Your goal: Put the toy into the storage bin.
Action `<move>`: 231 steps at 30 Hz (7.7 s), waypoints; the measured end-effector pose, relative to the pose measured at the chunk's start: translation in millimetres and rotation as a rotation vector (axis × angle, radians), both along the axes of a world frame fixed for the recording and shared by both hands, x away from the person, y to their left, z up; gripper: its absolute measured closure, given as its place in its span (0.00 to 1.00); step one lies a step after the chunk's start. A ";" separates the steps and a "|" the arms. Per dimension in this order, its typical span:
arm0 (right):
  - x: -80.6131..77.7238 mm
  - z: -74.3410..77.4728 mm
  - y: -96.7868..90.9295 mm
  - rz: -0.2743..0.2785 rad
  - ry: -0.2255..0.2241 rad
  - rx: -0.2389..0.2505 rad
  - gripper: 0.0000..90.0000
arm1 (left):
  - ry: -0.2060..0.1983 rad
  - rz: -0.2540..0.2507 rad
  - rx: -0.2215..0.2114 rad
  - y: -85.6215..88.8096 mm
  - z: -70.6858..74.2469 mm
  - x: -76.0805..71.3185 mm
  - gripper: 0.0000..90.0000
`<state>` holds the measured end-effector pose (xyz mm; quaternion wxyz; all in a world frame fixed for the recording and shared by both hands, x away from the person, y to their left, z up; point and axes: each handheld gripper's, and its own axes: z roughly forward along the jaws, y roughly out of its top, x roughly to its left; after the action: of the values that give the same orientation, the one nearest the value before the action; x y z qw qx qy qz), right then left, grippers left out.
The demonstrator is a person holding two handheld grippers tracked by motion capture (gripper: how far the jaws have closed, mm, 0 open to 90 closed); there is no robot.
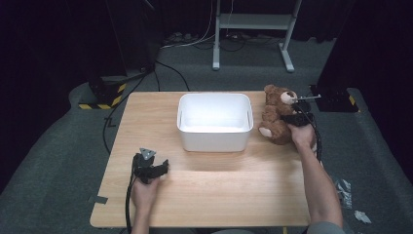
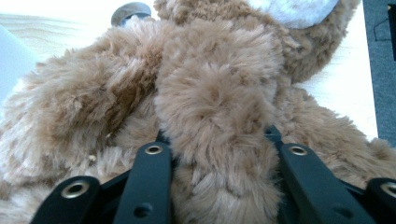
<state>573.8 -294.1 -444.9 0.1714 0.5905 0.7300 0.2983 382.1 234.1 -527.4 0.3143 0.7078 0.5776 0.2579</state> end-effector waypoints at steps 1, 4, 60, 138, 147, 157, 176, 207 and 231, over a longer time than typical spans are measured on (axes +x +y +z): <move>-1.3 -0.1 -0.2 -0.001 -0.015 0.005 0.78 | 0.000 0.000 0.000 0.0 0.0 0.0 0.28; -4.5 0.3 -0.5 0.007 -0.038 0.009 0.80 | 0.000 0.000 0.000 0.0 0.0 0.0 0.28; -105.1 63.5 -6.5 0.312 -0.333 0.216 0.84 | -0.002 0.002 -0.003 -0.4 -0.1 0.1 0.28; -110.5 132.4 65.4 0.489 -0.449 0.264 0.83 | -0.001 0.000 0.001 0.1 -0.1 0.1 0.28; -102.4 136.9 78.6 0.500 -0.449 0.264 0.83 | -0.001 0.000 0.001 0.1 -0.1 0.1 0.28; -95.5 140.8 93.8 0.513 -0.444 0.255 0.83 | -0.001 0.000 0.001 0.1 -0.1 0.1 0.28; -89.6 142.1 109.4 0.527 -0.441 0.251 0.83 | -0.001 0.000 0.001 0.1 -0.1 0.1 0.28; -74.6 147.6 141.4 0.539 -0.422 0.246 0.82 | -0.001 0.000 0.000 0.1 -0.1 0.1 0.28; -58.2 138.2 166.2 0.532 -0.391 0.235 0.82 | -0.001 0.000 0.000 0.1 -0.1 0.0 0.28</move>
<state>515.6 -128.0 -306.8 0.1551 0.3268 0.7725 0.5219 382.1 234.1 -527.6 0.3144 0.7077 0.5776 0.2581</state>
